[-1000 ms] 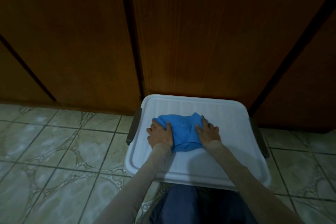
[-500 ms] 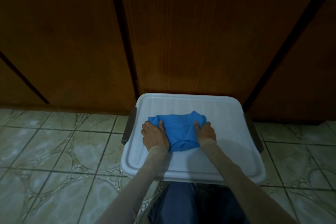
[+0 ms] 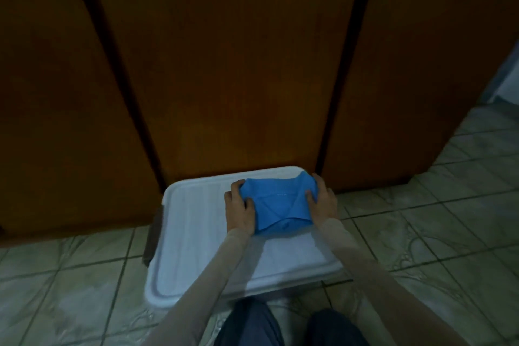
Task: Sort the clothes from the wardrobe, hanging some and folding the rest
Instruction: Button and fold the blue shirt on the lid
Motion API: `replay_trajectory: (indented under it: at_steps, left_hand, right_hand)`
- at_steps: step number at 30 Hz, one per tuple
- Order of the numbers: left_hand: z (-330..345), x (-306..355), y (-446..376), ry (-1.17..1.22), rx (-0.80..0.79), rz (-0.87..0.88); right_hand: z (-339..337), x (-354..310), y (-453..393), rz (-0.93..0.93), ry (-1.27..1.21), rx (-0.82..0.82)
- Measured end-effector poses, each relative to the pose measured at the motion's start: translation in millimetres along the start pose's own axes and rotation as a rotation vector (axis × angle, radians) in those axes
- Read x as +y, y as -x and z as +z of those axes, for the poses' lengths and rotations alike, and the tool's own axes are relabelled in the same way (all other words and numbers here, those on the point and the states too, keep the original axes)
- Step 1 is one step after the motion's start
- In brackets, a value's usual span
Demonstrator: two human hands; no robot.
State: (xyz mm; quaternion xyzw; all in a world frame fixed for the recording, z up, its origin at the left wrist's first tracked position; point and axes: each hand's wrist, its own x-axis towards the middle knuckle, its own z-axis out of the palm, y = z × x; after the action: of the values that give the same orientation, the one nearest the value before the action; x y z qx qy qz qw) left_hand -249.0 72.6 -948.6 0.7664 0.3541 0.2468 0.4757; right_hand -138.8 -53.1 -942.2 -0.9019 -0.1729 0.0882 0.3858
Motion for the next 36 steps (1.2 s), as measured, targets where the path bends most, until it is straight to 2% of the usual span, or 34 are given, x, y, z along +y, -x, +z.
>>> replay_trajectory:
  at_steps: [5, 8, 14, 22, 27, 32, 36]
  left_hand:
    - [47.1, 57.9, 9.1, 0.088, -0.049, 0.153]
    - [80.1, 98.4, 20.9, 0.180, -0.089, 0.279]
    - [153.1, 186.7, 59.3, 0.267, -0.205, 0.424]
    - [253.4, 302.7, 147.5, 0.440, -0.552, 0.507]
    - [315.5, 363.9, 211.3, 0.473, -0.742, 0.618]
    - [358.5, 401.6, 271.2, 0.458, -0.917, 0.593]
    - [378.5, 412.4, 305.1, 0.437, -0.975, 0.592]
  right_hand:
    - [-74.7, 20.9, 8.2, -0.029, -0.065, 0.171]
    - [-126.4, 35.6, 17.3, -0.006, -0.113, 0.296]
    - [-234.8, 71.8, 46.8, 0.074, -0.140, 0.568]
    - [-387.2, 135.8, 105.7, 0.125, 0.024, 0.878]
    - [-467.6, 179.8, 150.9, 0.248, 0.090, 1.014]
    - [-520.9, 216.9, 196.9, 0.365, 0.144, 1.094]
    - [-546.6, 241.9, 214.5, 0.462, 0.162, 1.088]
